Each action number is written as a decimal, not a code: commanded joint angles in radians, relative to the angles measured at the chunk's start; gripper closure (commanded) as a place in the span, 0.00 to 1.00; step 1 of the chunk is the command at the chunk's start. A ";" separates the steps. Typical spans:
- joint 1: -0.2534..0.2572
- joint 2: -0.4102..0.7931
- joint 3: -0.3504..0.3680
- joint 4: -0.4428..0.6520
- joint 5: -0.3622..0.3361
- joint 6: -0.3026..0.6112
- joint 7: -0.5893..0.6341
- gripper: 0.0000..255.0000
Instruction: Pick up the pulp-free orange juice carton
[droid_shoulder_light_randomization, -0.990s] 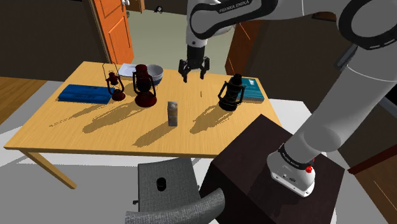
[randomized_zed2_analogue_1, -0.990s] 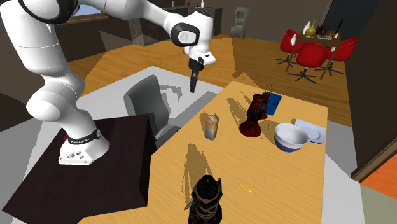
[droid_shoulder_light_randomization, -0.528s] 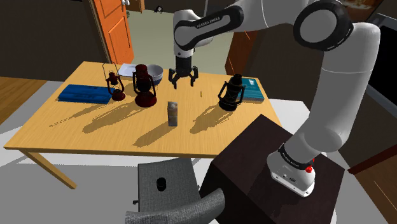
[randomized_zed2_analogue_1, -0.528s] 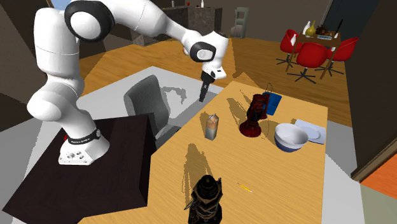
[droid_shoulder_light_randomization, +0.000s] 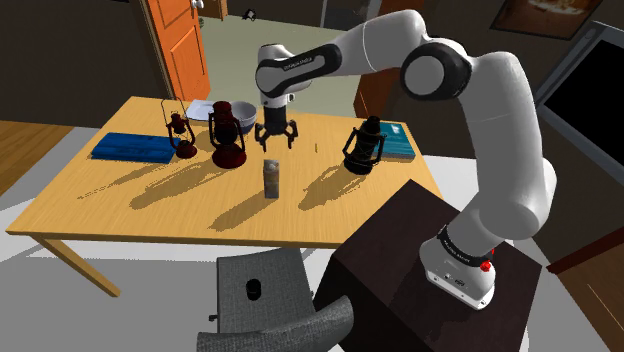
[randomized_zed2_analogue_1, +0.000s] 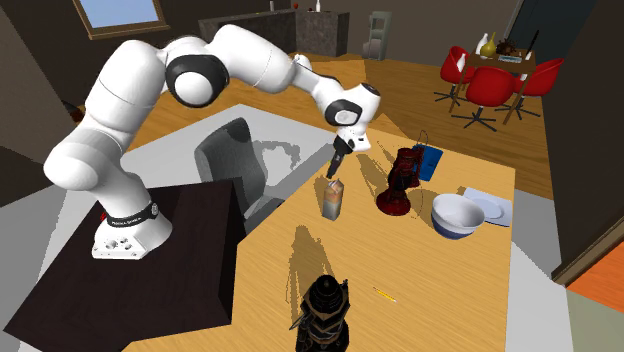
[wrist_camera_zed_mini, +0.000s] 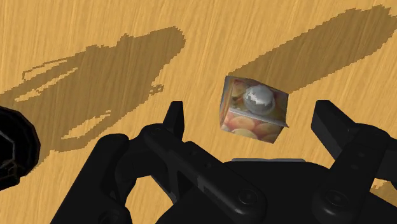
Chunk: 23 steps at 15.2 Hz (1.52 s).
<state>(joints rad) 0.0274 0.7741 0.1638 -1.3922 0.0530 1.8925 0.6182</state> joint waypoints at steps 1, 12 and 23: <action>0.007 0.097 -0.008 0.108 0.003 -0.029 0.023 0.00; 0.024 0.387 -0.025 0.418 0.007 -0.085 0.058 0.00; 0.024 0.391 -0.026 0.418 0.007 -0.081 0.057 1.00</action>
<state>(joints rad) 0.0509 1.1638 0.1380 -0.9730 0.0604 1.8114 0.6748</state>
